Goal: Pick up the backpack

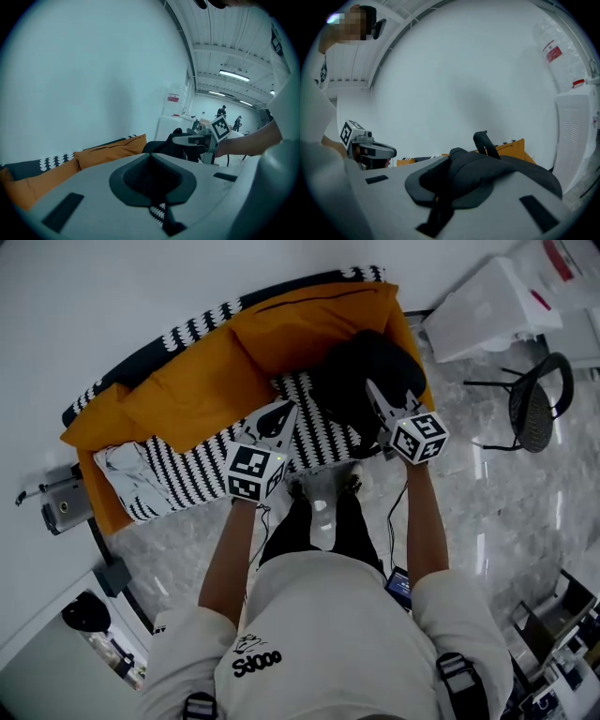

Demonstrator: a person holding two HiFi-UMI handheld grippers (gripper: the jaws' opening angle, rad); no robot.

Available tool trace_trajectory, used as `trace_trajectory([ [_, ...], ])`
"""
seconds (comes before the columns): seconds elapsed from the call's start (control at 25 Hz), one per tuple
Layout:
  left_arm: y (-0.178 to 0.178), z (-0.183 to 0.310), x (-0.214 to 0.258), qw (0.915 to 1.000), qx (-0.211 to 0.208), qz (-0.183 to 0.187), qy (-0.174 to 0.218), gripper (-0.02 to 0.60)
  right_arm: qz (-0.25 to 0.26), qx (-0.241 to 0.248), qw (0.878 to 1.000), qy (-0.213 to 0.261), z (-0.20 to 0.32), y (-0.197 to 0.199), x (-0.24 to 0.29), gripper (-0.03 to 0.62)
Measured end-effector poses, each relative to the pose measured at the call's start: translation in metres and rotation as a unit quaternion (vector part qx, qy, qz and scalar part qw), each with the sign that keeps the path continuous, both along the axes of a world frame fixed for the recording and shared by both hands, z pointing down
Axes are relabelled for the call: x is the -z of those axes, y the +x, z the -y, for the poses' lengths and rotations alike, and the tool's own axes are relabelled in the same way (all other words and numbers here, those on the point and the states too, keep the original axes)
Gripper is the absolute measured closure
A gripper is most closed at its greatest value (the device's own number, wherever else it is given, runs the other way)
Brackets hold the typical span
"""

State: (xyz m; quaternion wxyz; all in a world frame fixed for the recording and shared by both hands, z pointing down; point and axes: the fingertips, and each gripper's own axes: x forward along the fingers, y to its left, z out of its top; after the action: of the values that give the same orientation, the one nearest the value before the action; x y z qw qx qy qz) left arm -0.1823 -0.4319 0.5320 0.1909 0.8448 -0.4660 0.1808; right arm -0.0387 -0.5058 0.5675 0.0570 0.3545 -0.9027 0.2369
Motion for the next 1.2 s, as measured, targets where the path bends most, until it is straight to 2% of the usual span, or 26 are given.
trace_trajectory([
  [0.2, -0.004, 0.003, 0.022, 0.9998, -0.001, 0.003, 0.021, 0.56, -0.012, 0.014, 0.999, 0.034, -0.008, 0.001, 0.046, 0.546],
  [0.4, -0.005, 0.007, 0.054, 0.9988, -0.005, 0.001, 0.048, 0.56, -0.007, 0.002, 0.998, 0.065, -0.013, 0.014, 0.107, 0.546],
  [0.64, -0.006, 0.011, 0.1, 0.9961, -0.011, -0.003, 0.088, 0.56, -0.024, 0.003, 0.992, 0.124, -0.023, 0.022, 0.185, 0.546],
  [0.96, -0.003, 0.011, 0.166, 0.9895, -0.02, -0.005, 0.143, 0.56, -0.029, -0.005, 0.983, 0.184, -0.049, 0.029, 0.27, 0.546],
  [1.2, 0.005, 0.002, 0.206, 0.9828, -0.033, 0.006, 0.182, 0.559, -0.05, -0.03, 0.975, 0.215, -0.071, 0.036, 0.308, 0.546],
])
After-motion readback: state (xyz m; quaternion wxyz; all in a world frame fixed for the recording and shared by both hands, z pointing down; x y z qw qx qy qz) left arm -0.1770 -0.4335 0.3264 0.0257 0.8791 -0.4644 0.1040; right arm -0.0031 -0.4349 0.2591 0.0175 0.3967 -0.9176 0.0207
